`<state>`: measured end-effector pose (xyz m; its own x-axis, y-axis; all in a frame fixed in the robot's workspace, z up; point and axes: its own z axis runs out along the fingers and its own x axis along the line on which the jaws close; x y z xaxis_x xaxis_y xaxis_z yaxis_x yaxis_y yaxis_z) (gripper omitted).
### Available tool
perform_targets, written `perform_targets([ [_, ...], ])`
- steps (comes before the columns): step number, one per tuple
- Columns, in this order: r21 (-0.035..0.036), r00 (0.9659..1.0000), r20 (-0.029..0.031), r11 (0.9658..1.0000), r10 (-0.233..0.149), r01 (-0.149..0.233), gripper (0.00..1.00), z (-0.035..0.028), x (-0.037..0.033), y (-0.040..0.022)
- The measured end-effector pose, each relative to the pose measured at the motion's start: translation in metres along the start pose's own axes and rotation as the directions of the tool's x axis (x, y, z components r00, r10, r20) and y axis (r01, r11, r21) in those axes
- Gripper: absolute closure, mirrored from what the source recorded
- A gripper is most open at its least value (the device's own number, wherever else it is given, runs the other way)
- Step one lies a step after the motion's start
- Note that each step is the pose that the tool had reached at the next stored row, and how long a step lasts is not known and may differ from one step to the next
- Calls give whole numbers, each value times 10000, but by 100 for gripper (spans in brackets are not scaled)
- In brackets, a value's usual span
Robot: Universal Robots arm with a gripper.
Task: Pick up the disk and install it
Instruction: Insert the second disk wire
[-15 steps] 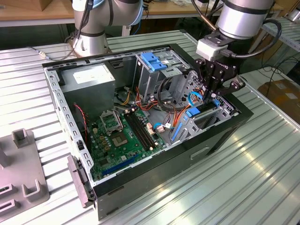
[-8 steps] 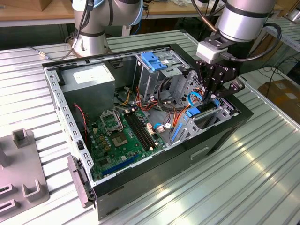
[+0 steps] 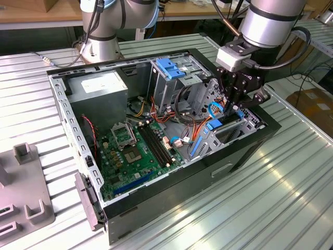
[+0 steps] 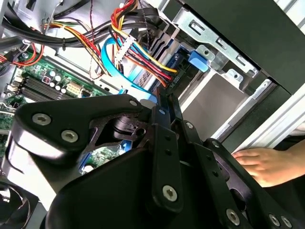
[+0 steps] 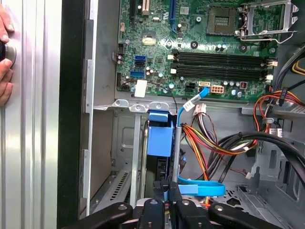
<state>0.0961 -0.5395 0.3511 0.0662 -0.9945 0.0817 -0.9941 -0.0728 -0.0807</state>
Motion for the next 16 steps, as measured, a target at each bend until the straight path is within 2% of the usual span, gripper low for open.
perform_targets([
  [4, 56, 10000, 74, 10000, 10, -10, 84, 5, 3, 0],
  [5, 69, 9999, 116, 10000, 14, -15, 84, 8, 5, 1],
  [6, 76, 9999, 167, 10000, 18, -20, 84, 10, 8, 1],
  [7, 84, 9997, 242, 10000, 26, -28, 84, 13, 13, 3],
  [9, 107, 9988, 483, 9999, 46, -51, 84, 23, 50, 5],
  [10, 113, 9984, 561, 9999, 53, -59, 84, 28, 73, 8],
  [12, 119, 9979, 651, 9999, 59, -67, 84, 35, 116, 10],
  [16, 124, 9972, 739, 9999, 67, -77, 84, 41, 140, 13],
])
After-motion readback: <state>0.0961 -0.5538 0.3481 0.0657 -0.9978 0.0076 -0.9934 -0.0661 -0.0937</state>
